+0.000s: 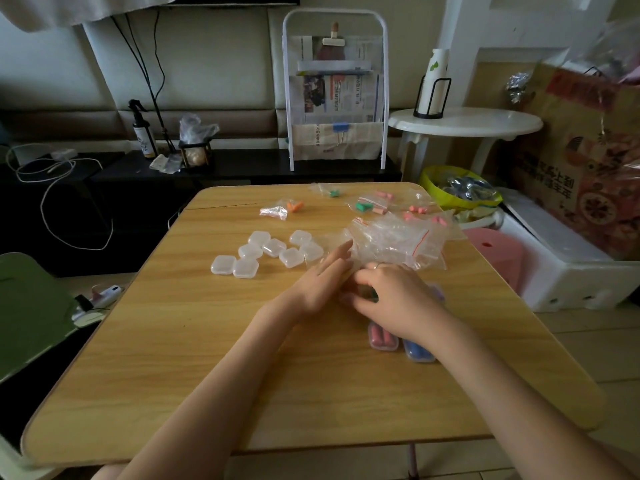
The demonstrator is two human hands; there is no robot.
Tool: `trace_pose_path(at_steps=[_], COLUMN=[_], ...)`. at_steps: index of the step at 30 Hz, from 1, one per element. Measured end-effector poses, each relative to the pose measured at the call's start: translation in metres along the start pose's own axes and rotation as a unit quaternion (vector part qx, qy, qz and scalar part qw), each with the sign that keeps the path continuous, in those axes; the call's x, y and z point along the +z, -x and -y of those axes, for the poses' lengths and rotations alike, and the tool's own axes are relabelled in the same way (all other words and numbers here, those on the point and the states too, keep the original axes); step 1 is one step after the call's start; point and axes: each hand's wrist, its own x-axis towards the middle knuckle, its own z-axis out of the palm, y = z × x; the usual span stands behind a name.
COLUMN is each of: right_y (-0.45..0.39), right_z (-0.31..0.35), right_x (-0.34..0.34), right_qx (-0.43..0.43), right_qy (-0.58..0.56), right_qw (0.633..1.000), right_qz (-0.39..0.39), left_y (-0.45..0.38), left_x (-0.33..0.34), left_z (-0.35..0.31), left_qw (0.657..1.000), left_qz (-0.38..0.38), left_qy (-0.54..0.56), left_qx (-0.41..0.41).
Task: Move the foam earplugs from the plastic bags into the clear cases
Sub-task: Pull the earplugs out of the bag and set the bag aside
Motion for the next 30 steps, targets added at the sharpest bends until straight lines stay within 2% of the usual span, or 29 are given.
trace_pose_path(at_steps=[2,4,6,7,9,13,16,18,21,25,27,30], right_y=[-0.002,-0.004,-0.006,-0.007,-0.009,-0.01,-0.012,-0.012,-0.012,-0.015,-0.018,-0.026], right_z=[0.0,-0.002,-0.006,-0.01,-0.019,-0.028,-0.03,-0.03,-0.029,-0.021,-0.016,-0.004], right_x=[-0.001,-0.004,-0.009,-0.011,-0.012,-0.009,-0.007,-0.007,-0.009,-0.005,0.001,0.008], right_qx=[0.005,0.016,0.031,0.042,0.069,0.103,0.101,0.099,0.091,0.072,0.058,0.031], right_qy=[-0.024,-0.035,-0.014,0.011,0.066,0.069,0.072,0.07,0.057,0.037,0.019,-0.001], right_qw=[1.0,0.998,0.996,0.996,0.994,0.992,0.992,0.992,0.993,0.988,0.988,0.993], right_qz=[-0.02,-0.054,-0.08,-0.077,-0.05,-0.008,-0.01,-0.018,-0.043,-0.13,-0.142,-0.118], left_y=[0.006,0.012,0.015,0.016,0.017,0.013,0.012,0.013,0.012,0.016,0.021,0.03], left_x=[0.0,-0.001,-0.004,-0.005,-0.005,0.003,0.005,0.004,0.001,-0.008,-0.016,-0.033], left_z=[0.0,-0.002,-0.003,-0.004,-0.003,0.0,0.0,0.001,0.002,0.003,0.006,0.012], left_qw=[0.997,0.978,0.945,0.931,0.923,0.944,0.968,0.978,0.969,0.937,0.932,0.924], left_qz=[-0.06,-0.178,-0.286,-0.314,-0.299,-0.176,-0.111,-0.102,-0.173,-0.305,-0.33,-0.343], left_qy=[-0.019,-0.068,-0.138,-0.176,-0.24,-0.272,-0.218,-0.17,-0.162,-0.163,-0.149,-0.168], left_qx=[0.052,0.089,0.077,0.057,0.035,0.059,0.062,0.06,0.065,0.041,0.026,0.013])
